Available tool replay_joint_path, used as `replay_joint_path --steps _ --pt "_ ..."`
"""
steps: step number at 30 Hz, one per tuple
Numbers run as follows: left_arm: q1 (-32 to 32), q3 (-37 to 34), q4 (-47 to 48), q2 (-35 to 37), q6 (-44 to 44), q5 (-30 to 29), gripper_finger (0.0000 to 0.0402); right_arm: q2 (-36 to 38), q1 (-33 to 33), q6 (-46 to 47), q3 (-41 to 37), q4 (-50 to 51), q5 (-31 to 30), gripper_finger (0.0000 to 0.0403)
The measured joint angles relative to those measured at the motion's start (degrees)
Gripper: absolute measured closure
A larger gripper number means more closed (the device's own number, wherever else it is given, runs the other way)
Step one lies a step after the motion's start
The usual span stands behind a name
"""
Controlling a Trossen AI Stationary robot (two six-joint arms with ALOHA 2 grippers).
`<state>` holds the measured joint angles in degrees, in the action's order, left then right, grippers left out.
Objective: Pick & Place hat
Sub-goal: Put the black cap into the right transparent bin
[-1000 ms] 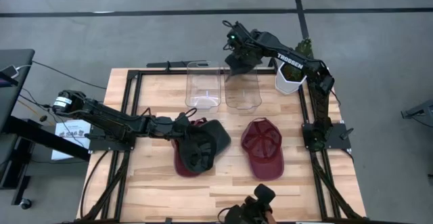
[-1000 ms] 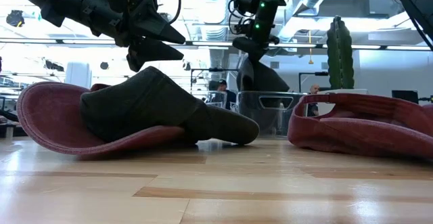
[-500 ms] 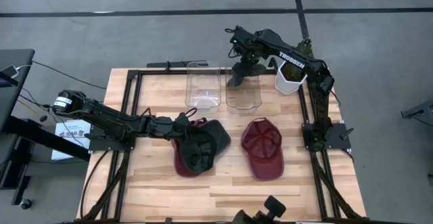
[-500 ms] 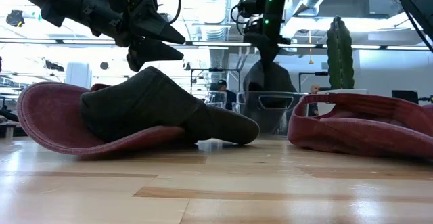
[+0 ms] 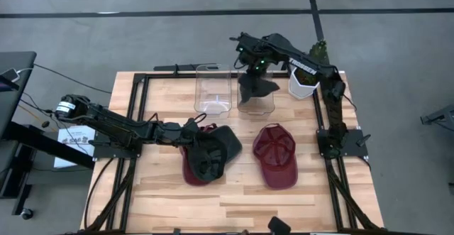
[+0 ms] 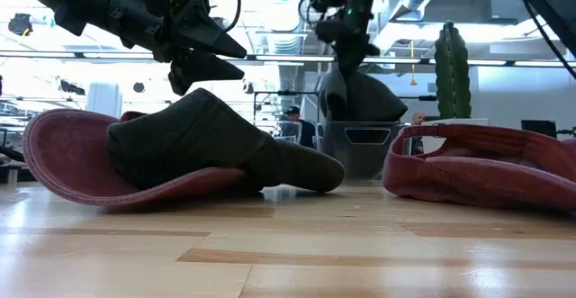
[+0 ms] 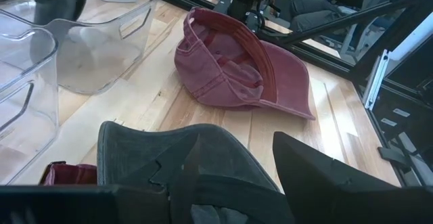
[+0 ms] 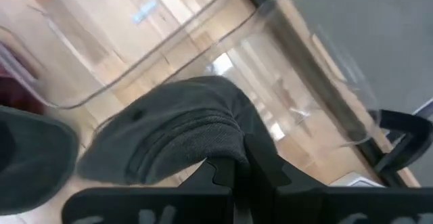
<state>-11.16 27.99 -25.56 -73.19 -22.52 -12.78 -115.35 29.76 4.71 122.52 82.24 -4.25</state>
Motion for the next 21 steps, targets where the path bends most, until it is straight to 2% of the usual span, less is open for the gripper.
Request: replay_joint_path --steps 6,12,16,21 --pt "0.0 0.0 0.0 0.0 0.0 0.0 0.0215 -6.6 2.1 -1.6 0.0 -0.5 -1.1 0.0398" --pt "0.0 0.0 0.0 0.0 1.2 0.0 0.0215 -12.0 4.4 -2.1 3.0 -1.9 -9.6 0.0397" --pt "0.0 0.0 0.0 0.0 1.3 0.0 0.0215 -13.2 5.2 -2.9 5.9 -3.3 -12.8 0.0397" --pt "0.0 0.0 0.0 0.0 1.3 0.0 0.0215 -13.3 5.1 -4.3 6.2 -7.2 -12.9 0.0396"
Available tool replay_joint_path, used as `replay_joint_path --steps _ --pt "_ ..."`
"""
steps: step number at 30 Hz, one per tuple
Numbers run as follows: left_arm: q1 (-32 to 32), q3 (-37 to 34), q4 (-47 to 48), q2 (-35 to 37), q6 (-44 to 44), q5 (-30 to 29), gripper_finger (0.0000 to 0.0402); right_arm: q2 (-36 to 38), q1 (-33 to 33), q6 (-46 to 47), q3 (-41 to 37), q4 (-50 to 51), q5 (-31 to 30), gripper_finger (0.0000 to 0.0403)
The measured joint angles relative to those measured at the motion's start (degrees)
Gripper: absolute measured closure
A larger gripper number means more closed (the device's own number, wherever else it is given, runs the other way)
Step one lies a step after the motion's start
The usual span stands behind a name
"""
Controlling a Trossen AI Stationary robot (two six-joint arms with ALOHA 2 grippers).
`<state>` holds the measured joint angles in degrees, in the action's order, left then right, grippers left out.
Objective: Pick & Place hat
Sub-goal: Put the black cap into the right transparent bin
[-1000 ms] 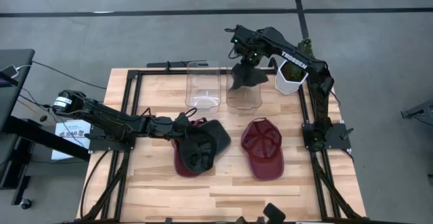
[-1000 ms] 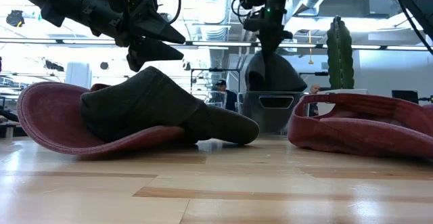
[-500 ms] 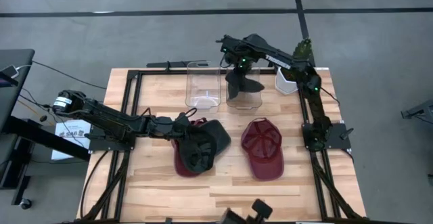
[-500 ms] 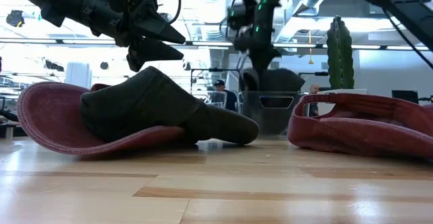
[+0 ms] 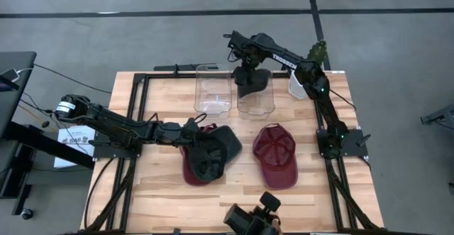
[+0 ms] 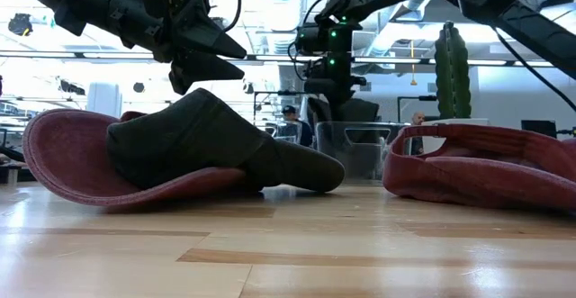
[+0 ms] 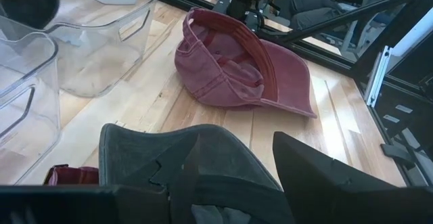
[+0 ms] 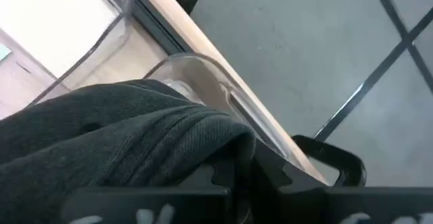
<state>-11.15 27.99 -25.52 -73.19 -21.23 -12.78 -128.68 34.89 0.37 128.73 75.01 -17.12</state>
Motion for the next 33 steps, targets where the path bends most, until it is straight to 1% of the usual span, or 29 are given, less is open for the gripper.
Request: replay_joint_path --steps 2,8,14,21,28,33 --pt "0.0 0.0 0.0 0.0 0.0 0.0 0.0215 0.0 0.0 -0.8 0.0 -0.5 -0.8 0.0396" --pt "0.0 0.0 0.0 0.0 0.0 0.0 0.0215 0.0 0.0 -1.9 0.0 -0.8 -6.5 0.0396" --pt "0.0 0.0 0.0 0.0 0.0 0.0 0.0215 0.0 0.8 -1.3 0.0 -0.8 -9.1 0.0394" --pt "0.0 0.0 0.1 0.0 0.0 0.0 0.0215 0.0 0.9 -1.8 0.0 -0.9 -12.9 0.0372" --pt "0.0 0.0 0.2 0.0 0.0 0.0 0.0215 0.0 0.8 -3.8 0.0 -0.9 -13.1 0.0359" --pt "0.0 0.0 0.2 0.0 0.0 0.0 0.0215 0.0 0.8 -4.9 0.0 -1.0 -13.0 0.0338"
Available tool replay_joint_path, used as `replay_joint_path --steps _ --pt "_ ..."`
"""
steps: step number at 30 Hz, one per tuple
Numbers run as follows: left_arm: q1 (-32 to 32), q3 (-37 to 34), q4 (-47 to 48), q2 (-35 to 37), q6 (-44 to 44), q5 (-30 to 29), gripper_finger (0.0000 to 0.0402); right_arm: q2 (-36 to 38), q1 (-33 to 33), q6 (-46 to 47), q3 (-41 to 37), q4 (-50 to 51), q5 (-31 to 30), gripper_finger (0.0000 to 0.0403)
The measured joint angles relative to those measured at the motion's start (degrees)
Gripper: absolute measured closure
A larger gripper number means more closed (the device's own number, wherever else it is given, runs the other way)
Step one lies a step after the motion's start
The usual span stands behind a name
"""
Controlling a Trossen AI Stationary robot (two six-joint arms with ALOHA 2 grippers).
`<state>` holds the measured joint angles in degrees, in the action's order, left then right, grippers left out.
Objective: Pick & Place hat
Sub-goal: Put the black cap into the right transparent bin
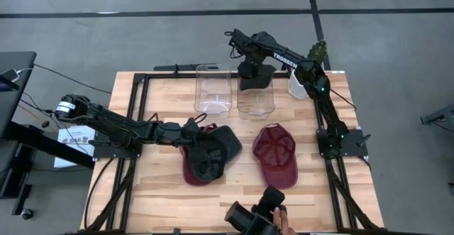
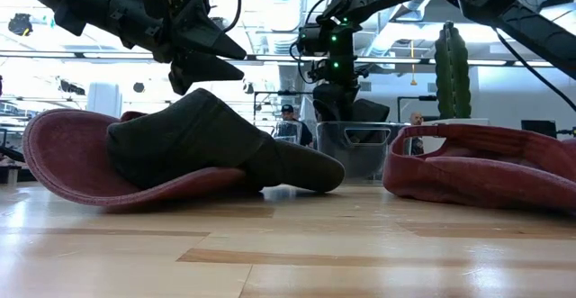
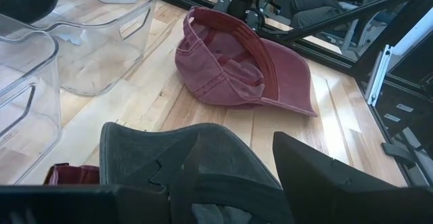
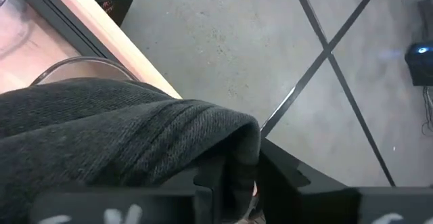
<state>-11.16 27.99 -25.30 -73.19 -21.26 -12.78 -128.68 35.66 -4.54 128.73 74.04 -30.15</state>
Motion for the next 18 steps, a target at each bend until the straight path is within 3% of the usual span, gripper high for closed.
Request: replay_joint_path --steps 10,18 --pt "0.0 0.0 0.0 0.0 0.0 0.0 0.0215 0.0 0.0 -1.6 0.0 -1.5 0.0 0.0291" --pt "0.0 0.0 0.0 0.0 0.0 0.0 0.0215 0.5 0.0 -2.2 0.0 -2.5 -1.5 0.0293"
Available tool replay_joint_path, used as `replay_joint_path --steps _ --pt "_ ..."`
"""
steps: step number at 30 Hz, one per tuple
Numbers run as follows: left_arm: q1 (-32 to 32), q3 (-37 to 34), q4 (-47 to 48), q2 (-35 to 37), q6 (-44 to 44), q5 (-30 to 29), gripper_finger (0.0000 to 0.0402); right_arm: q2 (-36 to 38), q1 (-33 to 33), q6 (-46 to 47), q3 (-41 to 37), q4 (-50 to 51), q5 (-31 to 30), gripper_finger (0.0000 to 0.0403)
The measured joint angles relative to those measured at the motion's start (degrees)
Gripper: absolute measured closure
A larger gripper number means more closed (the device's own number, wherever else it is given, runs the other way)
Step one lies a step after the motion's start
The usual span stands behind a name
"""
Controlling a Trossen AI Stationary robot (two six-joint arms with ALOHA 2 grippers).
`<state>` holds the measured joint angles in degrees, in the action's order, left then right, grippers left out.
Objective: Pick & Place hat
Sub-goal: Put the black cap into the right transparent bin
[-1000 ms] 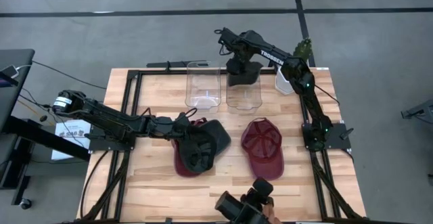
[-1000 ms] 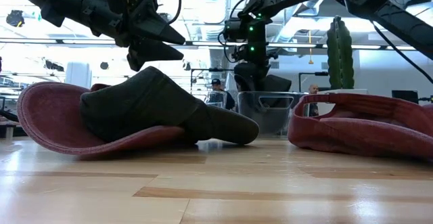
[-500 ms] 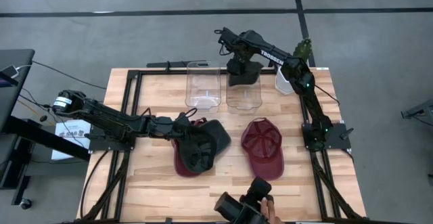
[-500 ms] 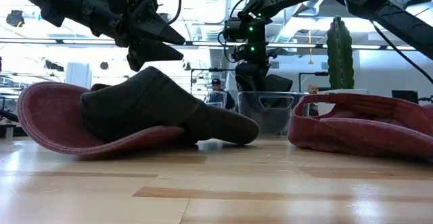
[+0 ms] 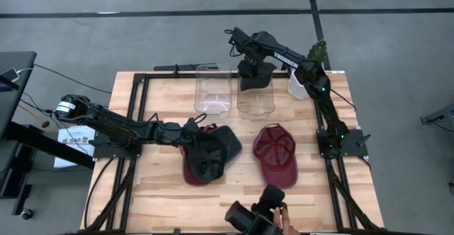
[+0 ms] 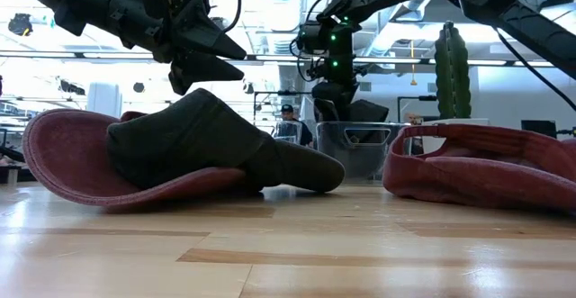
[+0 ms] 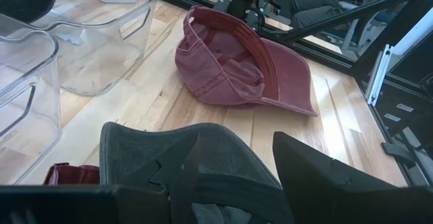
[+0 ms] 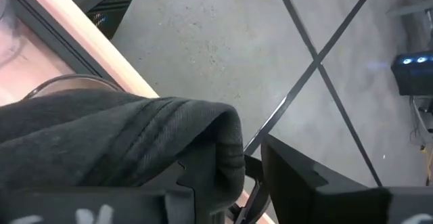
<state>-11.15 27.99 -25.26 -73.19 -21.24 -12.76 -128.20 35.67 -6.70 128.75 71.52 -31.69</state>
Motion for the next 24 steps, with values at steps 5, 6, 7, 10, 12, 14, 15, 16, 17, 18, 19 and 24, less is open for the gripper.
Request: replay_joint_path --steps 5,6,7,10,12,14,15,16,17,18,19,24 --pt "0.0 0.0 0.3 0.0 0.0 0.0 0.0215 1.3 -0.1 -0.7 0.0 0.5 0.1 0.0296" --pt "0.0 0.0 0.4 0.0 0.0 0.0 0.0215 1.5 -0.1 -0.8 0.0 0.5 0.0 0.0296" --pt "0.0 0.0 0.4 0.0 0.0 0.0 0.0215 1.6 -0.2 -0.8 0.0 0.4 0.0 0.0296" --pt "0.0 0.0 0.4 0.0 0.0 0.0 0.0215 2.3 -0.3 -1.0 0.0 0.8 0.0 0.0297" --pt "0.0 0.0 0.5 0.0 0.0 0.0 0.0215 2.9 -0.3 -1.3 0.0 1.0 0.0 0.0297" --pt "0.0 0.0 0.5 0.0 0.0 0.0 0.0215 3.3 -0.3 -1.4 0.0 1.4 -0.1 0.0297" --pt "0.0 0.0 0.6 0.0 0.0 0.0 0.0215 3.6 -0.3 -1.4 0.0 1.3 -0.3 0.0297" --pt "0.0 0.0 0.6 0.0 0.0 0.0 0.0215 4.0 -0.3 -1.3 0.0 1.6 -0.6 0.0297" --pt "0.0 0.0 0.7 0.0 0.0 0.0 0.0215 4.2 -0.3 -1.3 0.0 1.9 -1.3 0.0297" --pt "0.0 0.0 0.8 0.0 0.0 0.0 0.0215 4.6 -0.3 -1.3 0.0 1.7 -1.9 0.0297" --pt "0.0 0.0 0.9 0.0 0.0 0.0 0.0215 5.1 -0.3 -1.3 0.0 1.8 -2.3 0.0297" --pt "0.0 0.0 0.8 0.0 0.0 0.0 0.0215 7.6 -1.2 -2.4 0.0 2.7 -0.9 0.0311"
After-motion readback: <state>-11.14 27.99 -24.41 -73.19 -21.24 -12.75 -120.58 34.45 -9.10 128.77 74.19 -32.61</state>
